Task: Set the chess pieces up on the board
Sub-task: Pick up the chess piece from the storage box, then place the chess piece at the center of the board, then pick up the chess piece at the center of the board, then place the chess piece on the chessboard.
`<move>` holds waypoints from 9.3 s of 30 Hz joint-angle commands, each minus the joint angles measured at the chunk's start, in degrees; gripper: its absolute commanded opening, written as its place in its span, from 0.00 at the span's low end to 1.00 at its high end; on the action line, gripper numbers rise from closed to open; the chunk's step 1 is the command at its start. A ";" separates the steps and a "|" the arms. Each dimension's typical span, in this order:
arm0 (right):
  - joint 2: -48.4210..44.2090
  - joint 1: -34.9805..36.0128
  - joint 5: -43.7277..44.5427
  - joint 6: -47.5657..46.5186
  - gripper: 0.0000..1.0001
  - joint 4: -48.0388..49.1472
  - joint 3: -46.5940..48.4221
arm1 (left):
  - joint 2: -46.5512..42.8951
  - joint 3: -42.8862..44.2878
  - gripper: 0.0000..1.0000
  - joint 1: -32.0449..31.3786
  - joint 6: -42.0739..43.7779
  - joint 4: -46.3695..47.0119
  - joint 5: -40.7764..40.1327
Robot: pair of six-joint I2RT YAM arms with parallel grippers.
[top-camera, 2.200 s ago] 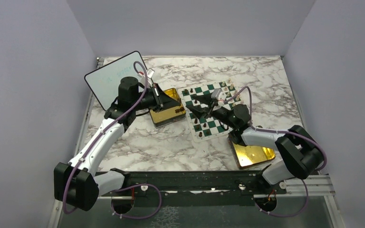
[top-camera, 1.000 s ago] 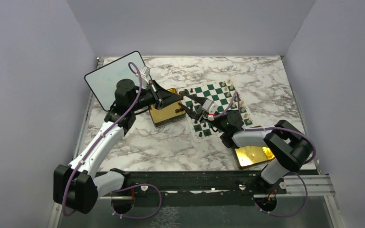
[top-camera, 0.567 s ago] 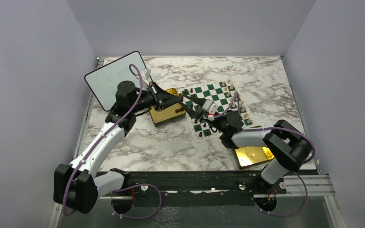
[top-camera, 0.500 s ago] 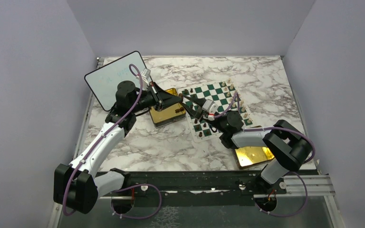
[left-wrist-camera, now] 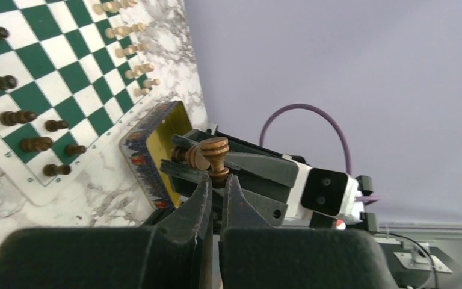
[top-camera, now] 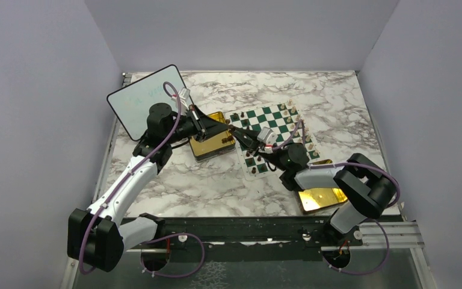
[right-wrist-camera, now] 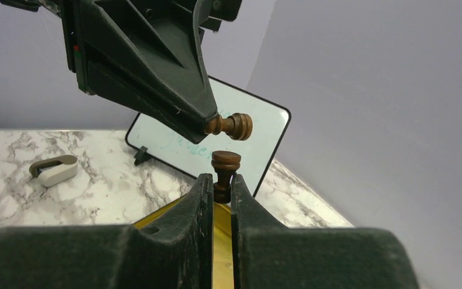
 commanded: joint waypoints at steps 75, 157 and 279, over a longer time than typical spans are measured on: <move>11.55 7.81 3.38 29.23 0.07 -147.29 32.26 | -10.68 -1.14 0.00 1.38 59.37 -29.27 -42.75; 26.74 -11.38 10.47 22.92 0.08 -154.61 74.14 | -10.66 -2.06 0.00 1.12 59.11 -27.84 -37.83; -12.59 2.18 -21.28 -40.96 0.49 -90.93 28.24 | 0.68 4.22 0.00 -1.91 44.45 -32.00 13.13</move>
